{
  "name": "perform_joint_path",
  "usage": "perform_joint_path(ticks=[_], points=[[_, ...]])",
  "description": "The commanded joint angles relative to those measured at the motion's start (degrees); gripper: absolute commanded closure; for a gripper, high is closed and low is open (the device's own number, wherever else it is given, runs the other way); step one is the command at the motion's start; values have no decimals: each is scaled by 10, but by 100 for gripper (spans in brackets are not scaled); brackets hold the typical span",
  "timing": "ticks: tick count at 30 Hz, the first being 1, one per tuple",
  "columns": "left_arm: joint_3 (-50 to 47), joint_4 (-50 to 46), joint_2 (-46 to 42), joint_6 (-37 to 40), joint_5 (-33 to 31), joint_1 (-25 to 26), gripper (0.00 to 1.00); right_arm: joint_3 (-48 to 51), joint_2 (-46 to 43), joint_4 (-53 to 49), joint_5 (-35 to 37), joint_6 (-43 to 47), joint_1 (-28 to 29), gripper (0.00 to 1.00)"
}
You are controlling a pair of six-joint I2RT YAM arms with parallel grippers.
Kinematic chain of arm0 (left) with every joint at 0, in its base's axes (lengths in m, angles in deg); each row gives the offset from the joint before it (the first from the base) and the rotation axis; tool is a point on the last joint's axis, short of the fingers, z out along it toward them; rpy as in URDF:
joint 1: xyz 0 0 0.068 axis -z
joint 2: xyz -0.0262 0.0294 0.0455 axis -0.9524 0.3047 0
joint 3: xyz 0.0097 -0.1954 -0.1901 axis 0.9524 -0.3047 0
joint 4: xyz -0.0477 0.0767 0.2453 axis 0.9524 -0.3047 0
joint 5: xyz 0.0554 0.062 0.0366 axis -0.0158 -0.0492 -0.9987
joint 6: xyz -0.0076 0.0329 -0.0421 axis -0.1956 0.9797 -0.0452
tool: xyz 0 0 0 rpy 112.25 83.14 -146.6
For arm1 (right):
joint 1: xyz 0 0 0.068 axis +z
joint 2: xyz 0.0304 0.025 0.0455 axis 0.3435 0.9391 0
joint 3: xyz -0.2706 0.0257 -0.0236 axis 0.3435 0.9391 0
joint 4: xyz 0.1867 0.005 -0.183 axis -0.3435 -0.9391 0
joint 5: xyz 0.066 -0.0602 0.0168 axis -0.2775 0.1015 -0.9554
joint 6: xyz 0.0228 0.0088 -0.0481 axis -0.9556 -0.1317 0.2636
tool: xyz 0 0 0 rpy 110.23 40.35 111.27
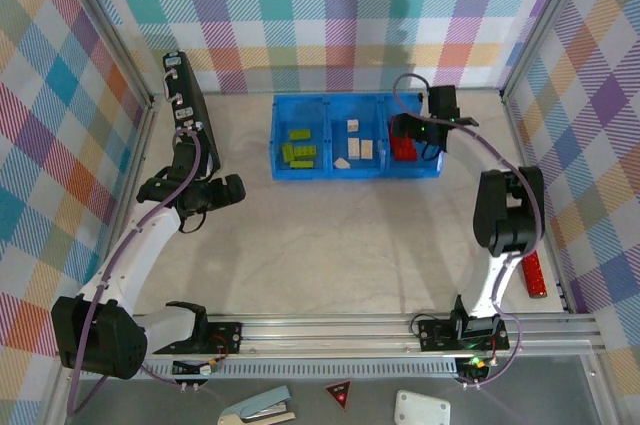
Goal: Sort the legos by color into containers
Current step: Reset both arms
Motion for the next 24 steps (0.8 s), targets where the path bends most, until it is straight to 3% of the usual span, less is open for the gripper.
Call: perform_joint_path(ticks=[1, 9, 15, 19, 24], points=[[-12, 38, 9, -25, -14, -8, 0, 79, -68, 42, 34, 4, 4, 1], [-59, 123, 15, -3, -134, -8, 0, 250, -181, 94, 100, 32, 2, 1], [-151, 297, 2, 82, -218, -8, 0, 377, -207, 250, 173, 92, -4, 1], [-202, 411, 34, 131, -235, -8, 0, 437, -187, 375, 167, 104, -21, 1], [-243, 551, 88, 158, -214, -9, 0, 459, -171, 450, 135, 94, -38, 1]])
